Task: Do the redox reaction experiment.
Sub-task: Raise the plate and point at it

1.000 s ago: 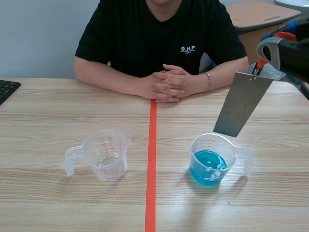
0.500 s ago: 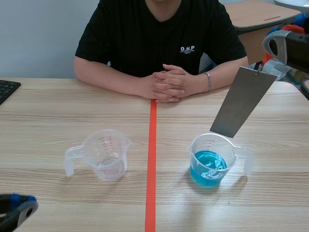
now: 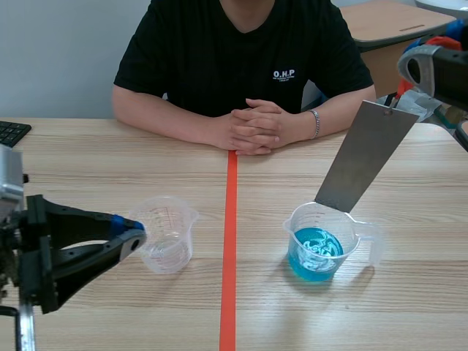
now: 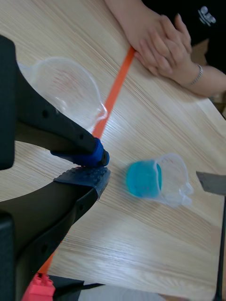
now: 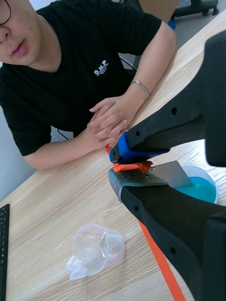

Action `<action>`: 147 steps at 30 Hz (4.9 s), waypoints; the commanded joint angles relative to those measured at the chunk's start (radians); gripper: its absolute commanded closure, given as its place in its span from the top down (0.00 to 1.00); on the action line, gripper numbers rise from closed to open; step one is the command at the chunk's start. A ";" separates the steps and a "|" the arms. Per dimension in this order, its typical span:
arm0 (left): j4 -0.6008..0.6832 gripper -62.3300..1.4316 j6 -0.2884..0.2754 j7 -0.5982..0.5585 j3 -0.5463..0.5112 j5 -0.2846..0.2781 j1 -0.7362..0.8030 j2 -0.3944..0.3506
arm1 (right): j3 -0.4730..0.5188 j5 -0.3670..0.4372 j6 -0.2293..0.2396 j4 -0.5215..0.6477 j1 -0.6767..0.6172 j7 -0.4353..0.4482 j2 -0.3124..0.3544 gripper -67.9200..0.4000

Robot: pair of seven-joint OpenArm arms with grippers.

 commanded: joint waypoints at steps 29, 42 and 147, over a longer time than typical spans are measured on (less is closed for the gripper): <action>-0.287 0.10 0.059 0.127 0.329 0.307 -0.431 0.474 | 0.011 0.014 0.006 0.016 0.007 0.008 0.007 0.03; -0.385 0.10 0.085 0.142 0.344 0.366 -0.507 0.597 | 0.011 0.014 0.006 0.016 0.007 0.009 0.007 0.03; -0.014 0.10 0.307 0.079 -0.455 0.191 0.655 0.294 | -0.001 0.014 0.006 0.016 0.037 0.011 0.008 0.03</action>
